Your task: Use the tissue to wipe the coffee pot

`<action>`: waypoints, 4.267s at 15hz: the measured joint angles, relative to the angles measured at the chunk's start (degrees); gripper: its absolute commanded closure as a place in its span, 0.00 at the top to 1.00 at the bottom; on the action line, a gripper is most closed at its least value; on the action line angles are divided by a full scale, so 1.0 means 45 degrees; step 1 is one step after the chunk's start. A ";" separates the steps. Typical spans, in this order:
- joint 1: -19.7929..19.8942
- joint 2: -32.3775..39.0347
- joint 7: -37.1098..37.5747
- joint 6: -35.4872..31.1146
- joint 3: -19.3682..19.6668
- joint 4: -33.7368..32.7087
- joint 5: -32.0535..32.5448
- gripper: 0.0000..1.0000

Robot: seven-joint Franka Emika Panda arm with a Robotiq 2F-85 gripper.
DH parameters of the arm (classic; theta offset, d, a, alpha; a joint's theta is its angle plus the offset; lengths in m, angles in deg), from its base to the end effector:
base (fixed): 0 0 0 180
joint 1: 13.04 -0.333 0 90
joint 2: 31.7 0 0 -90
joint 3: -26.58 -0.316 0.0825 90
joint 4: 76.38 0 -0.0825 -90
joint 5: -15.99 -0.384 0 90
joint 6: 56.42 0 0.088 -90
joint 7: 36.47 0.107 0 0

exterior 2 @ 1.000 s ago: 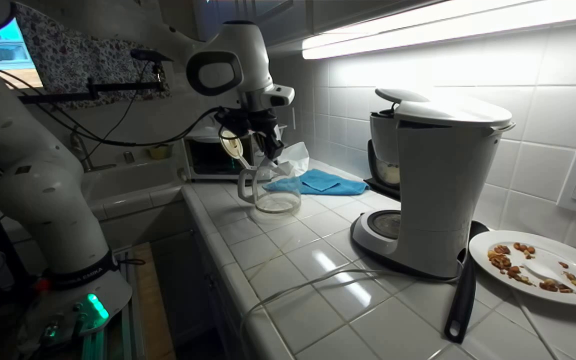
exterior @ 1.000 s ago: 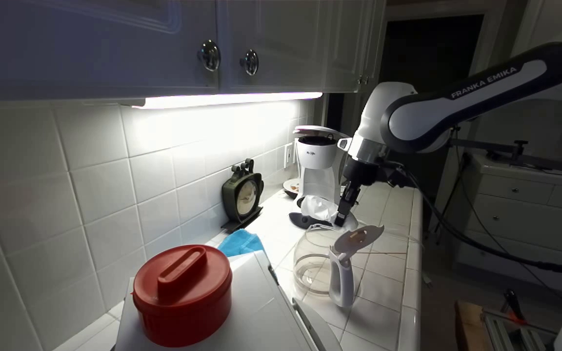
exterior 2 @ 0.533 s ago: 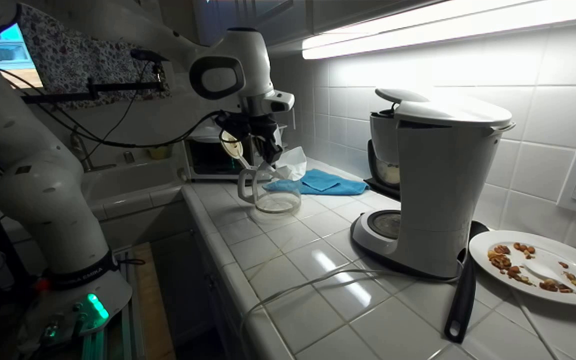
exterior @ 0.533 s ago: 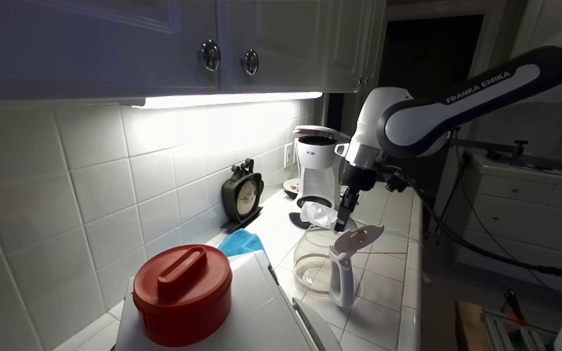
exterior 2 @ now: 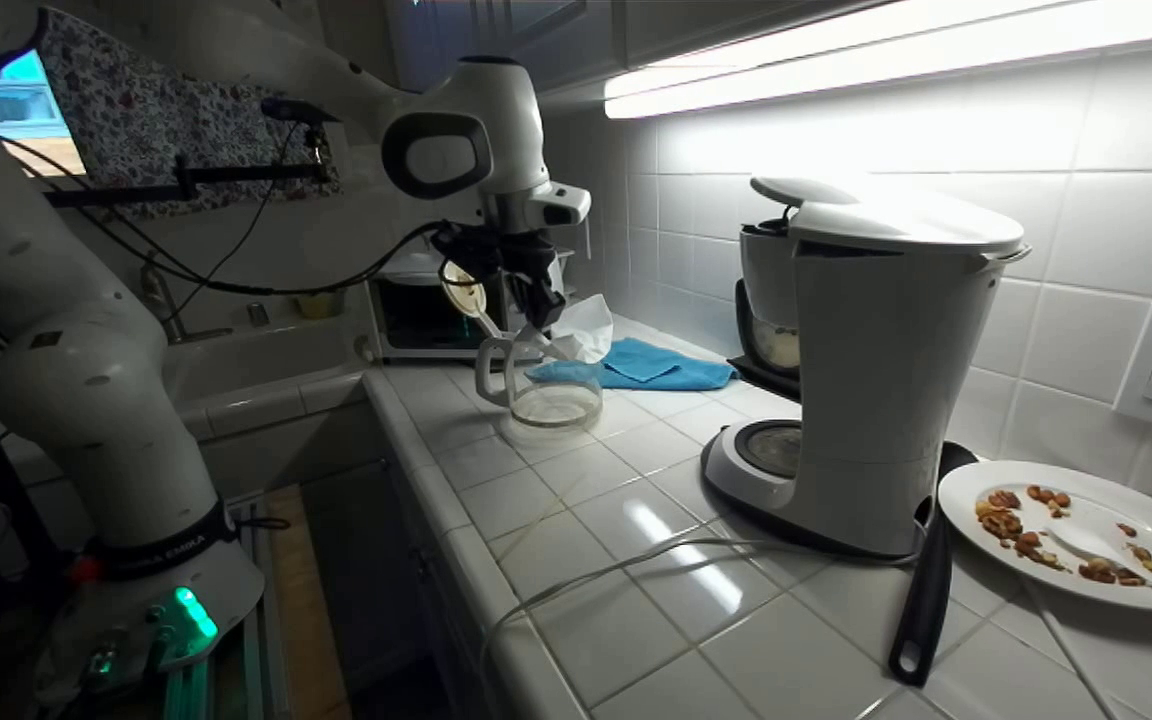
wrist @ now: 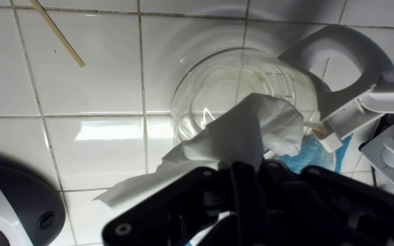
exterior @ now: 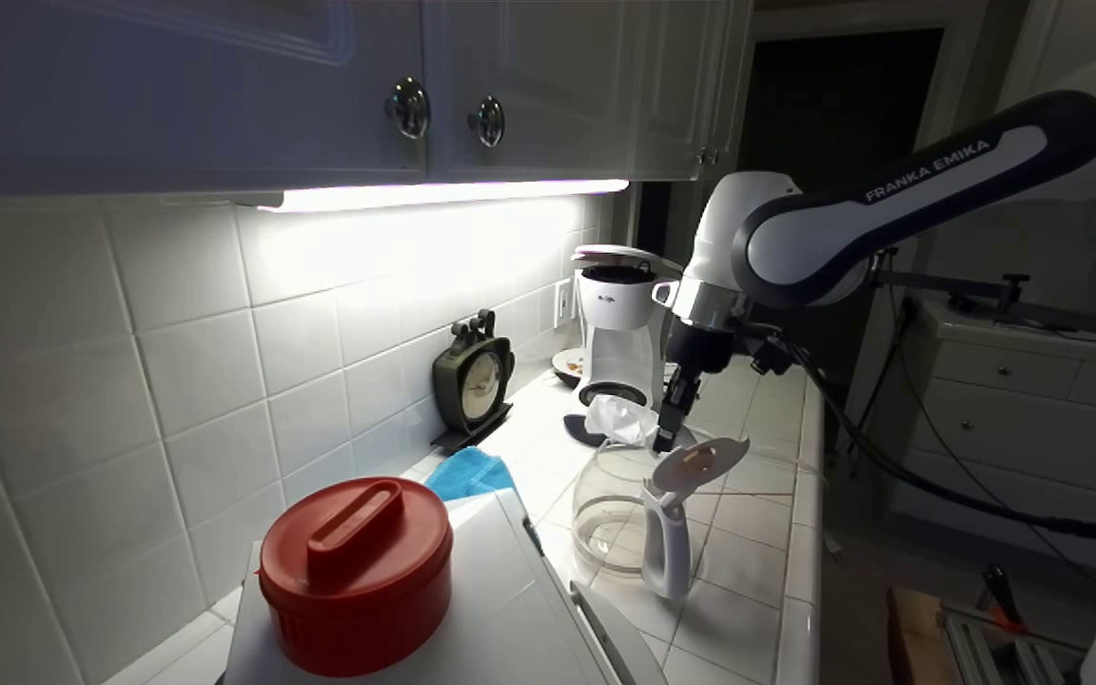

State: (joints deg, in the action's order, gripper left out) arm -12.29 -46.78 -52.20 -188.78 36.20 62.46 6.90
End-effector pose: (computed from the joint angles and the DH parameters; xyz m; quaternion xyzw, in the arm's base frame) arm 0.4587 -0.0820 0.4207 -0.9939 0.0012 -0.0888 0.0658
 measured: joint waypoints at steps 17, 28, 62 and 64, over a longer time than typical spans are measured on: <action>0.0181 0.1177 0.0249 0.0270 -0.0085 -0.1264 0.0000 0.00; 0.0122 0.1477 0.0135 0.1512 -0.0627 -0.1870 0.0001 0.00; -0.0209 0.3088 -0.0820 0.0972 -0.1971 -0.3243 -0.0437 0.00; -0.0219 0.3088 -0.1192 0.1126 -0.1989 -0.3256 -0.0717 0.00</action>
State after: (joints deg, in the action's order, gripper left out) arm -13.28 -32.88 -57.57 -183.71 27.25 47.81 3.68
